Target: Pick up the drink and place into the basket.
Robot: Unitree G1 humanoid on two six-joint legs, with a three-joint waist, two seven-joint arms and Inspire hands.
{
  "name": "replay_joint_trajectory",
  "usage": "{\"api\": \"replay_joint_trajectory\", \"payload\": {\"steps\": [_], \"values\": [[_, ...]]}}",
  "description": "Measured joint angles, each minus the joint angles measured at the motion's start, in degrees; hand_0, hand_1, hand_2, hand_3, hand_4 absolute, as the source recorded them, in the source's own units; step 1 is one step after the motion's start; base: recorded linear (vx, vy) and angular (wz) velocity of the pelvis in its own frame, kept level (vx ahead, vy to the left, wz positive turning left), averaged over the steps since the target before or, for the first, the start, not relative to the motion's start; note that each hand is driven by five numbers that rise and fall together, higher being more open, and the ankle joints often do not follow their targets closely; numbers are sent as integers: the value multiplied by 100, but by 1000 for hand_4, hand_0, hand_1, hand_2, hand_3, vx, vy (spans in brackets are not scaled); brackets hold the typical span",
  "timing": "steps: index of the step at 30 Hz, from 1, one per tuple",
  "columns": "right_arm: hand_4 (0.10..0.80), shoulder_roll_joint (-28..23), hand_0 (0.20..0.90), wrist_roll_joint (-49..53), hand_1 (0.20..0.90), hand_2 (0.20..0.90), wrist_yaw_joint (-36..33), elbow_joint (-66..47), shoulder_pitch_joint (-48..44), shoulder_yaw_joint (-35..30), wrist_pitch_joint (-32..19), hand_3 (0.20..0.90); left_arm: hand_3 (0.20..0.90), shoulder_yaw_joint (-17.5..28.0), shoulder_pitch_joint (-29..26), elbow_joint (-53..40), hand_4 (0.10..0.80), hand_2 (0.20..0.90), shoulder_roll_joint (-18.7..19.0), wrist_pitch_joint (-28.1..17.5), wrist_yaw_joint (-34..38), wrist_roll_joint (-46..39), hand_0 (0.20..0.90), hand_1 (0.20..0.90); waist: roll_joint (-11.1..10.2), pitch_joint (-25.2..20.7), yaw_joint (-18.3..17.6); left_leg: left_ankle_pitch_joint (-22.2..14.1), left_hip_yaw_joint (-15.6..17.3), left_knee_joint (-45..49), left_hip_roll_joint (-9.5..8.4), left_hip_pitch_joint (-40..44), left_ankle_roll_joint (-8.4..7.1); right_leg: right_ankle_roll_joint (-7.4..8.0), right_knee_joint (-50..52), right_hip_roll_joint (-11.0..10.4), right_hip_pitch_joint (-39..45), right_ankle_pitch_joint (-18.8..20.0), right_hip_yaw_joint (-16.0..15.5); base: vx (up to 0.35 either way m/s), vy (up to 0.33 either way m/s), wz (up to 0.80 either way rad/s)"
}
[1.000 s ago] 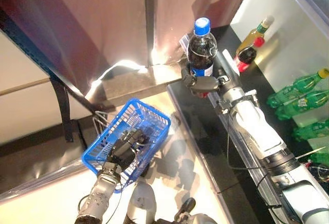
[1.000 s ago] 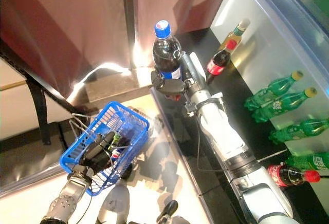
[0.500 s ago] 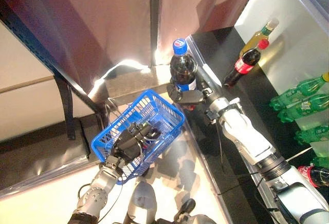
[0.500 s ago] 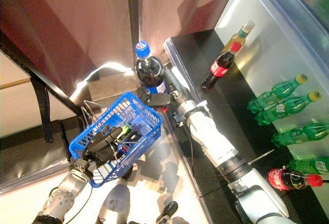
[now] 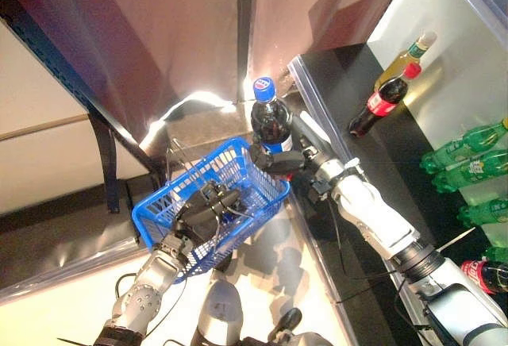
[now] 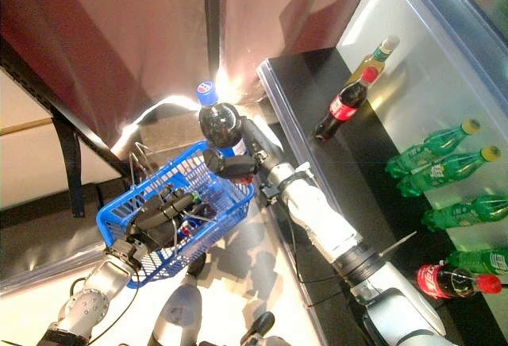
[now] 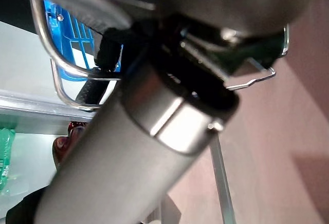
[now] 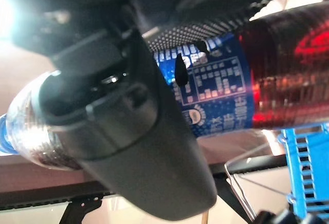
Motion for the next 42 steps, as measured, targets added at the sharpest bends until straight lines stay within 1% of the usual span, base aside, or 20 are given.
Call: {"api": "replay_joint_trajectory", "payload": {"steps": [7,11,14,17,21,25,31,36,42], "values": [[100,51,300,8,300,300,132,2,2,59,69,200,200,-40,0,-25,100,300,4,35,0,23,300,300,-1,0,6,0,-4,0,0,0,0,0,0,-1,2,0,-5,0,0,0],[100,91,300,8,300,300,152,15,26,84,147,200,200,-194,0,-179,100,300,50,40,0,24,300,300,-1,0,6,1,-7,0,-1,0,-1,0,0,-1,2,0,-8,0,0,0],[100,141,300,8,300,300,175,41,52,133,217,200,200,-206,0,-331,100,300,51,96,-4,27,300,300,-1,0,3,1,-7,0,-2,0,-2,1,0,-1,2,-1,-8,0,0,0],[100,142,300,6,300,300,251,96,63,235,369,200,200,-206,0,-477,100,300,53,103,-26,29,300,300,-1,-1,5,2,-8,0,-4,1,-2,1,0,-2,4,-1,-11,0,0,0],[100,180,300,-37,300,300,294,446,64,338,531,200,200,-219,-1,-605,100,300,95,111,-132,151,300,300,-2,-1,8,4,-16,1,-5,2,-3,2,0,-11,11,-1,-22,0,0,0],[100,177,300,-381,300,300,287,756,64,409,738,200,200,-297,-4,-673,100,300,270,220,-254,322,300,300,-2,-1,2,5,-25,0,-5,1,-4,11,0,-15,16,-8,-76,0,0,0],[100,161,300,-978,300,300,274,812,62,491,1021,200,200,-341,-4,-673,100,300,305,331,-264,475,300,300,-2,-1,18,16,-69,1,-13,1,-11,7,0,-15,31,-21,-134,0,0,0],[100,182,300,-1272,300,300,277,879,47,516,1239,200,200,-351,-5,-673,100,300,387,353,-355,475,300,300,-2,-1,51,18,-89,1,-19,2,-11,6,0,-18,38,-22,-142,0,0,0],[100,182,300,-1597,300,300,369,922,47,604,1431,200,200,-375,-11,-896,100,300,395,531,-438,649,300,300,-2,-1,156,23,-101,1,-17,2,-13,7,0,-15,41,-24,-142,0,0,0]]}}
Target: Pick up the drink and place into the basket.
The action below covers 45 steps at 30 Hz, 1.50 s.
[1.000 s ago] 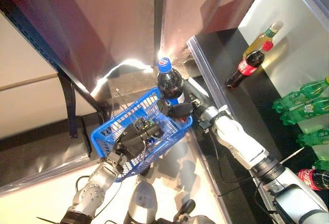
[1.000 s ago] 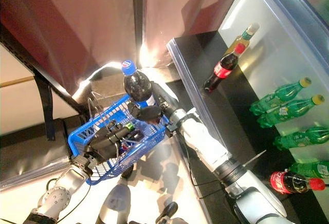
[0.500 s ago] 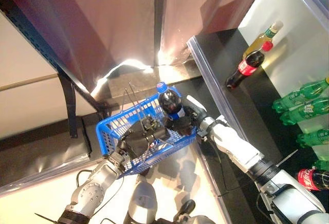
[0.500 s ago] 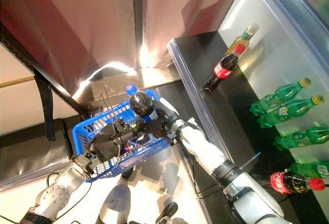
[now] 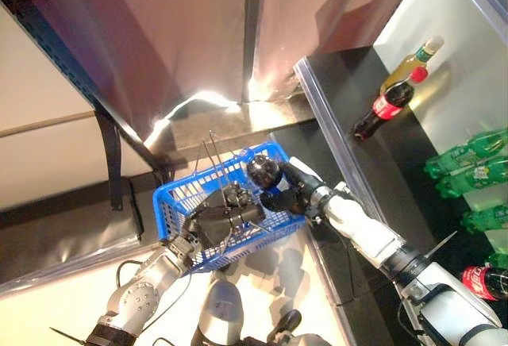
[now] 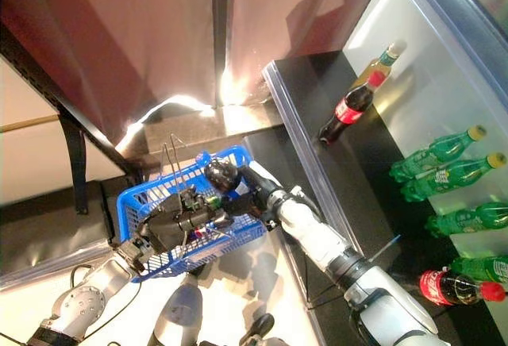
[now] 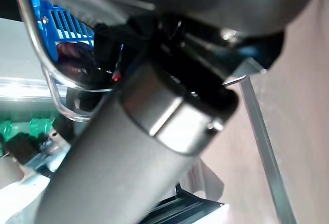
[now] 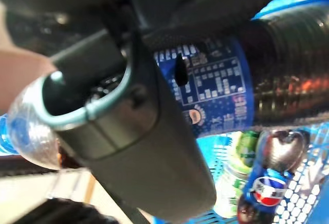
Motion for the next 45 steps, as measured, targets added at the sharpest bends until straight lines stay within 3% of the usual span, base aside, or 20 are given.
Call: {"api": "replay_joint_trajectory", "payload": {"steps": [23,45], "values": [[100,-17,300,-859,300,300,621,-1,-208,248,57,200,200,-235,-376,-486,100,300,465,7,-598,642,300,300,-1,0,-10,6,2,0,-9,0,3,0,0,-10,-4,0,20,0,0,0],[100,178,300,-1403,300,300,1230,281,-666,951,60,200,200,-510,-967,-926,100,300,705,79,-983,956,300,300,-2,0,-20,6,13,1,-15,9,3,1,1,-20,-6,0,18,0,0,0]]}}
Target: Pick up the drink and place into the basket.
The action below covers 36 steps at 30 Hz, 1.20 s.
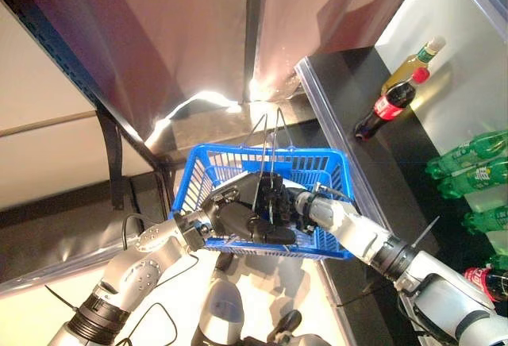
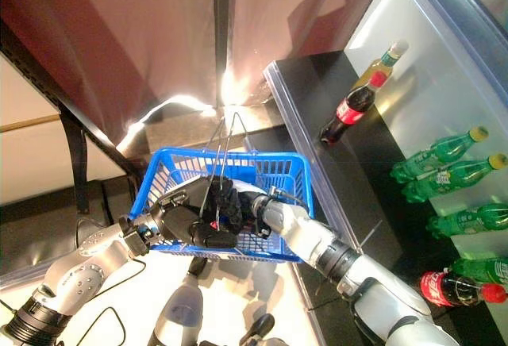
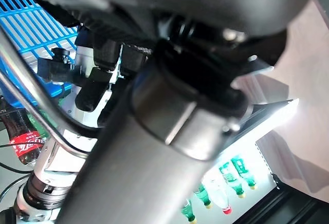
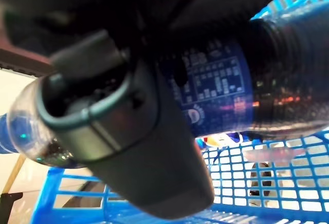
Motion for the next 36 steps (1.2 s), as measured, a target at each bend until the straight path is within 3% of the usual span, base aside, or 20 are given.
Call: {"api": "replay_joint_trajectory", "payload": {"steps": [16,18,19,20,36], "values": [[100,811,300,-346,300,300,19,1323,-145,43,82,200,200,-124,-70,0,100,300,2,334,-44,220,300,300,0,0,33,2,-31,0,-22,9,2,1,-1,-12,34,-1,-19,0,0,0],[396,851,554,-361,554,554,22,1438,-149,40,93,496,200,-129,-70,0,100,300,3,368,-48,231,300,300,0,0,34,3,-33,0,-25,9,5,1,-1,-14,37,-1,-21,0,0,0],[630,873,754,-402,754,754,25,1497,-152,40,99,730,200,-137,-70,0,100,300,3,383,-48,247,300,300,0,0,34,4,-34,0,-26,9,5,1,-1,-16,37,-1,-21,0,0,0],[800,884,900,-445,900,900,35,1531,-152,40,104,900,200,-146,-70,0,100,300,3,387,-48,280,300,300,0,0,34,3,-34,0,-27,9,5,1,-1,-16,37,-1,-21,0,0,0],[800,965,900,-572,900,900,144,1606,-161,8,205,900,200,-185,-70,1,100,300,10,655,-48,506,300,300,-4,-2,23,4,-28,0,-25,15,5,2,-1,-16,34,-1,-10,0,0,0]]}}
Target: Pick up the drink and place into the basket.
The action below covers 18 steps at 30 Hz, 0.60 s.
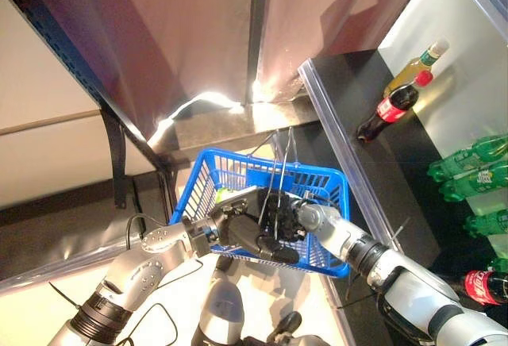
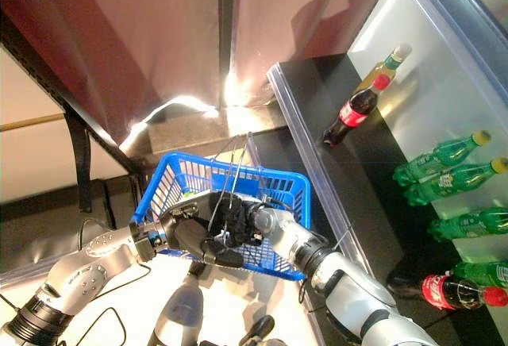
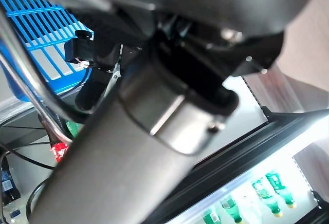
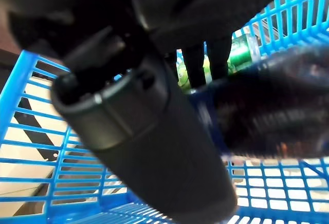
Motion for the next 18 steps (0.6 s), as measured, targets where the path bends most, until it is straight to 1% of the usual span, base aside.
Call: {"api": "replay_joint_trajectory", "payload": {"steps": [9,12,14,16,18], "values": [[800,81,900,3,900,900,-1,-6,-4,-103,-3,900,200,-7,-28,0,100,300,4,15,3,130,300,300,-10,-6,-7,0,5,0,-4,10,1,0,1,-2,9,0,9,0,0,0],[800,100,900,11,900,900,-18,-61,-5,-235,5,900,200,-53,-29,1,100,300,14,79,12,167,300,300,-20,-12,-35,0,11,0,-2,9,2,1,0,-6,-4,1,22,-3,8,-2],[800,82,900,13,900,900,-23,-224,-4,-301,14,900,200,-52,-29,0,100,300,18,79,12,167,300,300,-29,-17,-100,-3,44,0,-6,12,6,11,0,-21,-28,8,58,-6,35,-9],[800,31,900,12,900,900,-19,-495,-1,-309,23,900,200,-52,-25,1,100,300,19,79,13,167,300,300,-29,-18,-149,-22,167,0,-7,64,35,37,1,-49,-48,32,178,-4,43,-25],[800,-24,900,11,900,900,-2,-666,3,-311,44,900,200,-42,-25,-1,100,300,18,78,11,166,300,300,-38,-23,-277,-32,226,0,-29,102,51,51,1,-82,-43,43,193,0,46,-19]]}}
